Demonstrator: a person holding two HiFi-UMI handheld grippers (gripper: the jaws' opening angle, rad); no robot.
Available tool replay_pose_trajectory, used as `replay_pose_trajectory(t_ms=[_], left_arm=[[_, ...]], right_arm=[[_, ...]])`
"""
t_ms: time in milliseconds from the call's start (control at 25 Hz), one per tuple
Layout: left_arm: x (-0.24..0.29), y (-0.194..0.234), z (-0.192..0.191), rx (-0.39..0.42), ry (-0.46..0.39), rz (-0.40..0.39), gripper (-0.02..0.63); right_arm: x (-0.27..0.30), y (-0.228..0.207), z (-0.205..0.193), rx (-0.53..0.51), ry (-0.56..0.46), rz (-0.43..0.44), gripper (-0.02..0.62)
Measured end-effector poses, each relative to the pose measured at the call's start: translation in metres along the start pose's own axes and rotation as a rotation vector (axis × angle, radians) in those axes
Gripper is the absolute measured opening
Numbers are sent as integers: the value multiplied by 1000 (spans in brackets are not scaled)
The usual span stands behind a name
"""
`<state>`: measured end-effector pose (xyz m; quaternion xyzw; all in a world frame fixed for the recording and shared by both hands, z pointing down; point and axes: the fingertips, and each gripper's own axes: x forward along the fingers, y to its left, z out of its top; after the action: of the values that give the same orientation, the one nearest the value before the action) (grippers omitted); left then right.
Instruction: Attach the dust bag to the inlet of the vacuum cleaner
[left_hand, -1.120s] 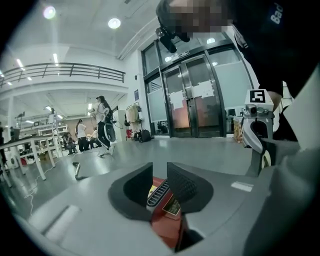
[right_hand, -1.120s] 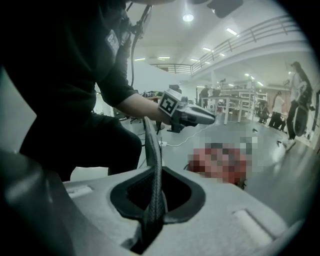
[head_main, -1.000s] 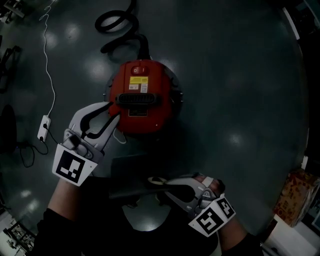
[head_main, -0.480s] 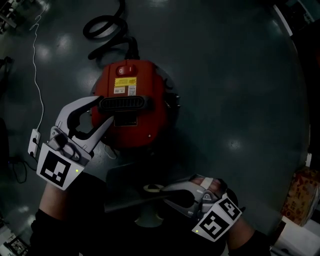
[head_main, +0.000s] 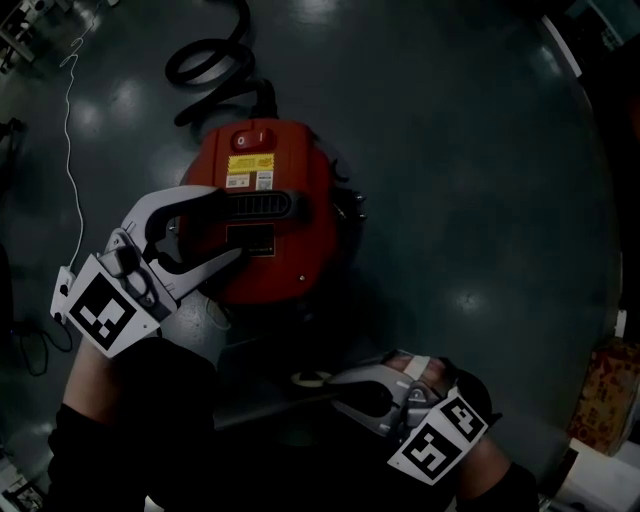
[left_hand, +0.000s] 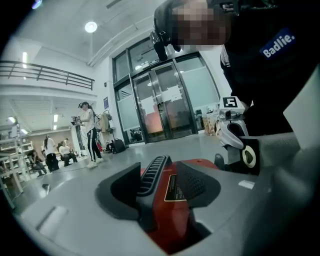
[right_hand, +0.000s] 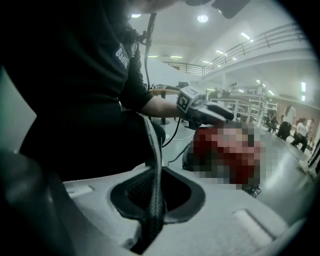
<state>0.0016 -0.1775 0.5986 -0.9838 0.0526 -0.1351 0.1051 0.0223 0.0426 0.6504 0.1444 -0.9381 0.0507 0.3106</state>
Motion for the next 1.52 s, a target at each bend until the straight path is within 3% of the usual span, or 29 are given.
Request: replay_pose_trajectory(t_ms=[120, 320, 400, 520, 720, 920, 1200, 1520], left_arm=[[-1, 3, 1, -3, -12, -1, 221], [3, 6, -1, 67, 15, 22, 196], [3, 7, -7, 77, 40, 34, 245], [7, 6, -9, 80, 39, 19, 267], [16, 9, -17, 121, 85, 12, 264], [18, 14, -19, 147, 102, 15, 176], [20, 14, -21, 170, 105, -20, 147], [22, 15, -21, 186, 111, 2, 146]], right_arm=[[0, -4, 0, 0, -3, -6, 25], [2, -10, -3, -12, 14, -7, 25], [5, -9, -7, -29, 33, -3, 25], [6, -10, -11, -49, 57, -1, 25], [8, -13, -11, -51, 57, 10, 25], [9, -15, -18, -54, 89, 2, 25], [9, -18, -28, -63, 132, -17, 26], [18, -23, -17, -53, 165, -63, 26]])
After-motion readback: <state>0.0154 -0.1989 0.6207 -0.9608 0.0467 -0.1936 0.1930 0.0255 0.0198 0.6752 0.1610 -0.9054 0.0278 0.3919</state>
